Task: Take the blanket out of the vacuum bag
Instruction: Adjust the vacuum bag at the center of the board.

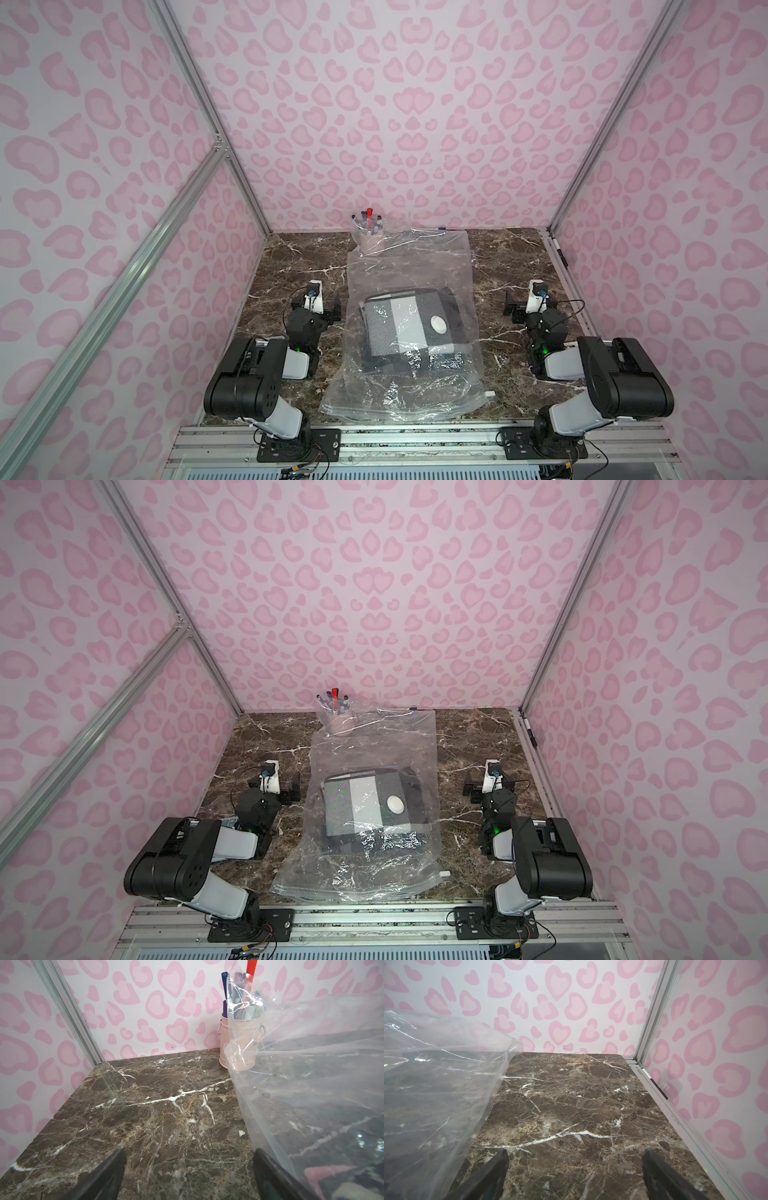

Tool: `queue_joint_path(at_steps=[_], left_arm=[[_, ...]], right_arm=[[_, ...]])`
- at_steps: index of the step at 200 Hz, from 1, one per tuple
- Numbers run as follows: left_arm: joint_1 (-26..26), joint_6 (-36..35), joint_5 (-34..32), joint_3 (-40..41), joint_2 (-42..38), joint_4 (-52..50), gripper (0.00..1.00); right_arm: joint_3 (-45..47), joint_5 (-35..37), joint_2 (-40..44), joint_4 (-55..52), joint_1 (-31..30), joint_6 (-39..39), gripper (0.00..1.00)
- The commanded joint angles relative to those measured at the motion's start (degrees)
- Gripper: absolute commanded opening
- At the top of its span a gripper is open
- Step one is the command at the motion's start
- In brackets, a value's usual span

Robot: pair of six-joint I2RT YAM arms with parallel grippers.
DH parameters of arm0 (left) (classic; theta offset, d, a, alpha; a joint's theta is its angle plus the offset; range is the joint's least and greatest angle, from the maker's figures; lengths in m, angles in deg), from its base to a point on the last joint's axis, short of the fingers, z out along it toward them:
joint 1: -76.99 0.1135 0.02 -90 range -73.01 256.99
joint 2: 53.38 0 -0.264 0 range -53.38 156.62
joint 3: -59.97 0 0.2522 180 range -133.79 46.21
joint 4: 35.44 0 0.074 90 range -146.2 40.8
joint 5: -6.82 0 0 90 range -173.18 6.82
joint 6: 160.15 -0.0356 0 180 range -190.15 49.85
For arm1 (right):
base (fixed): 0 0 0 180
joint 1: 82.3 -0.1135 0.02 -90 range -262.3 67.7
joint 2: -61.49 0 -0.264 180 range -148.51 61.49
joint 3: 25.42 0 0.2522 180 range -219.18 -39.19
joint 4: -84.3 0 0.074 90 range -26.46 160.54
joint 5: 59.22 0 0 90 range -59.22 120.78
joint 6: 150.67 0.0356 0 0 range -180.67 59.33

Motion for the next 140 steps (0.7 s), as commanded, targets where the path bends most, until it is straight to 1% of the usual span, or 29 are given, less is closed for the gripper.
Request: queue_joint_path(at_steps=[1, 140], left_arm=[[-0.4, -0.2, -1.3, 0.2, -0.2, 1.2, 0.97], [0.2, 0.2, -0.4, 0.0, -0.1, 0.8, 0.96]], right_arm=[[-0.3, 0.5, 0.0, 0.4, -0.1, 0.0, 1.0], [-0.3, 0.5, 0.0, 0.4, -0.1, 0.0, 1.0]])
